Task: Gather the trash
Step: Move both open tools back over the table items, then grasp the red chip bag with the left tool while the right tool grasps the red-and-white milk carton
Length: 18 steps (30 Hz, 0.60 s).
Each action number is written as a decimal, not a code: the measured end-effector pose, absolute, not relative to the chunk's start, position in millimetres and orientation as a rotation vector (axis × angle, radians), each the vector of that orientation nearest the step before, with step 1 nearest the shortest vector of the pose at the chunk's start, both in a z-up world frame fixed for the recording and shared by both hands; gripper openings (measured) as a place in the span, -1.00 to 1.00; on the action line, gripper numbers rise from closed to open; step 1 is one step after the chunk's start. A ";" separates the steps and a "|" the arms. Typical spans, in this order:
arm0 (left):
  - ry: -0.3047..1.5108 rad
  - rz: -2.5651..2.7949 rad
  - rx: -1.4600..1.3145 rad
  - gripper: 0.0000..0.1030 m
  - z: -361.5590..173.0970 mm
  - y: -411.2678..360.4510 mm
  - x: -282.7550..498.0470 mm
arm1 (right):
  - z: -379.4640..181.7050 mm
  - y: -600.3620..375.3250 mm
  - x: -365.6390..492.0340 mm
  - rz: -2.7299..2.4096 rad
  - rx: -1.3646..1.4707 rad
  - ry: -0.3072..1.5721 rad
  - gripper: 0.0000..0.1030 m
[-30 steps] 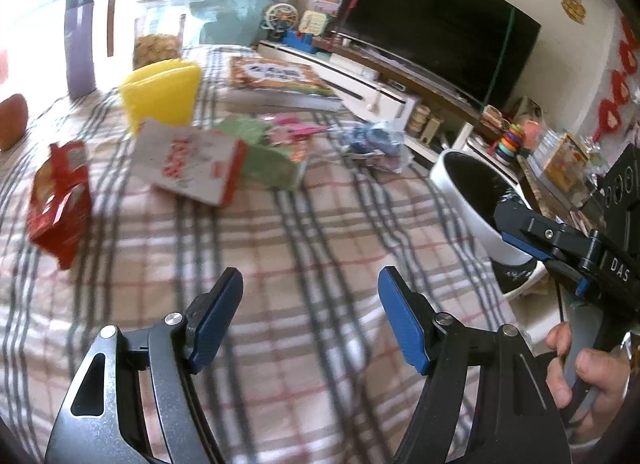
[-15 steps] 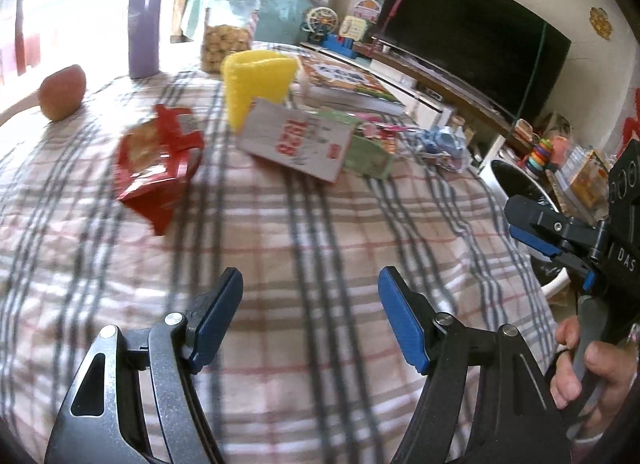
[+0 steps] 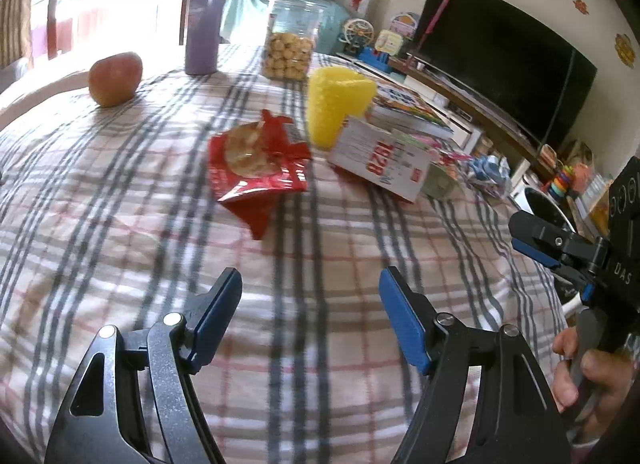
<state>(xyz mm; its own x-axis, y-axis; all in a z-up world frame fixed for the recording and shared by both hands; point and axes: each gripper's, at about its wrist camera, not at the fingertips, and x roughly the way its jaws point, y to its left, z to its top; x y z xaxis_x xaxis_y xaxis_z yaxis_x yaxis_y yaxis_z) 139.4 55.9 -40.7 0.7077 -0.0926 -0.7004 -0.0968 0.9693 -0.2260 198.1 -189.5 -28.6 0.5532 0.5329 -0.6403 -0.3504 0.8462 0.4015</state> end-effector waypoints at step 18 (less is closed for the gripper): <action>0.808 0.022 -0.251 0.45 -46.5 87.7 174.8 | -49.5 -148.1 235.8 0.598 0.302 0.909 0.75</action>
